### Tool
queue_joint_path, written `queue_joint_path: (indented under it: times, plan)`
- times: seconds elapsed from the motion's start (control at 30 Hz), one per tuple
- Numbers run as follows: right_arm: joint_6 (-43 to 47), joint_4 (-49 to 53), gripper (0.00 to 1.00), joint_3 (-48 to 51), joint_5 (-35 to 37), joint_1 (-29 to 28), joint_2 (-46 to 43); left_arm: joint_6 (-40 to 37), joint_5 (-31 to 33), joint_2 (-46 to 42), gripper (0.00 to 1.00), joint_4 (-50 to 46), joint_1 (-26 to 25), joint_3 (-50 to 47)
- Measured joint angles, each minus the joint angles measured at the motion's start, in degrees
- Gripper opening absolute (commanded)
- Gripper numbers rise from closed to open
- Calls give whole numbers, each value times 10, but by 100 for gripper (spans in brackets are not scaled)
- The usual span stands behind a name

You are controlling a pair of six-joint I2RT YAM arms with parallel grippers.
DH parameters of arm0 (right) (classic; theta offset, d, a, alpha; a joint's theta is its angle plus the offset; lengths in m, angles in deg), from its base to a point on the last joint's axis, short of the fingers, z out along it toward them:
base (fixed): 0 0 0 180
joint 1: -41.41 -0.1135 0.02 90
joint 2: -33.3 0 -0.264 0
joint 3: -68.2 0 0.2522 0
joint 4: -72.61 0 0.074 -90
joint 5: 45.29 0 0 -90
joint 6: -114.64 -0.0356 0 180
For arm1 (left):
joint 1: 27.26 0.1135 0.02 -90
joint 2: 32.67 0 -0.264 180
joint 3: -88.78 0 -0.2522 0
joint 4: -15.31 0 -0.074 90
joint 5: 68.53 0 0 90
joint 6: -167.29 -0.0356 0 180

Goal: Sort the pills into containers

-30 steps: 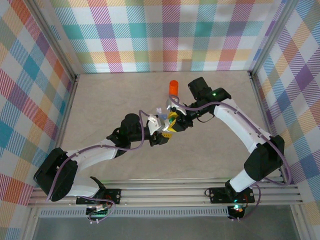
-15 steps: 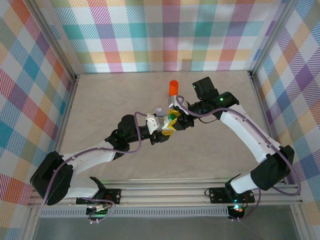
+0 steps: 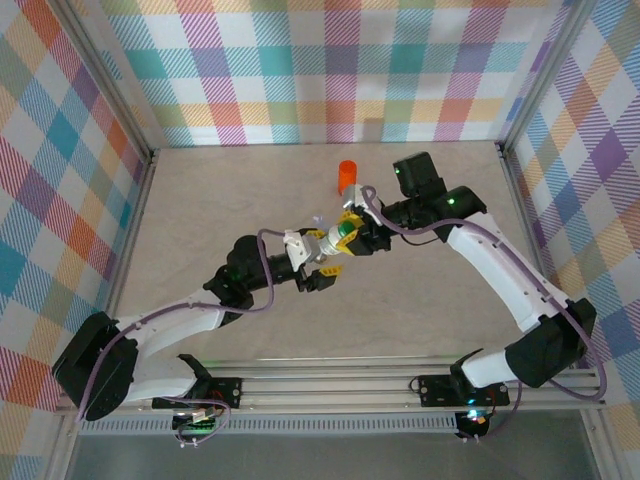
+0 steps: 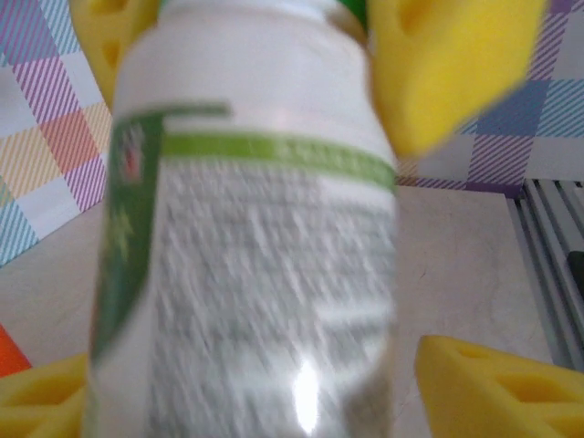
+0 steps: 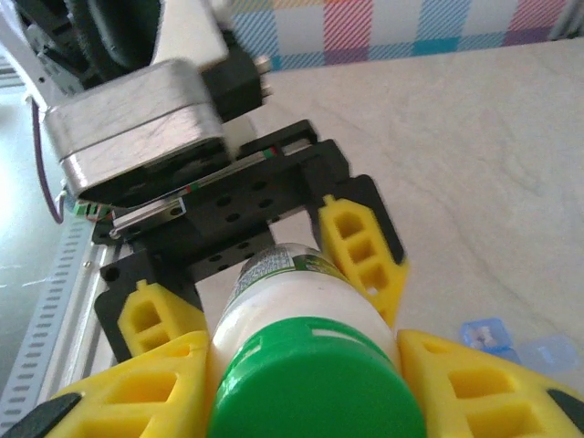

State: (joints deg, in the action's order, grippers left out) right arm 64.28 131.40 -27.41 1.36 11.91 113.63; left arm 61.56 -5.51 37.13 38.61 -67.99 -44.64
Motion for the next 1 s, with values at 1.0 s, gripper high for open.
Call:
queue_joint_path:
  times: [1.0]
  plan:
    - [-75, -90, 21, 33, -80, 3, -16, 26, 29, -28, 61, 53, 0, -7]
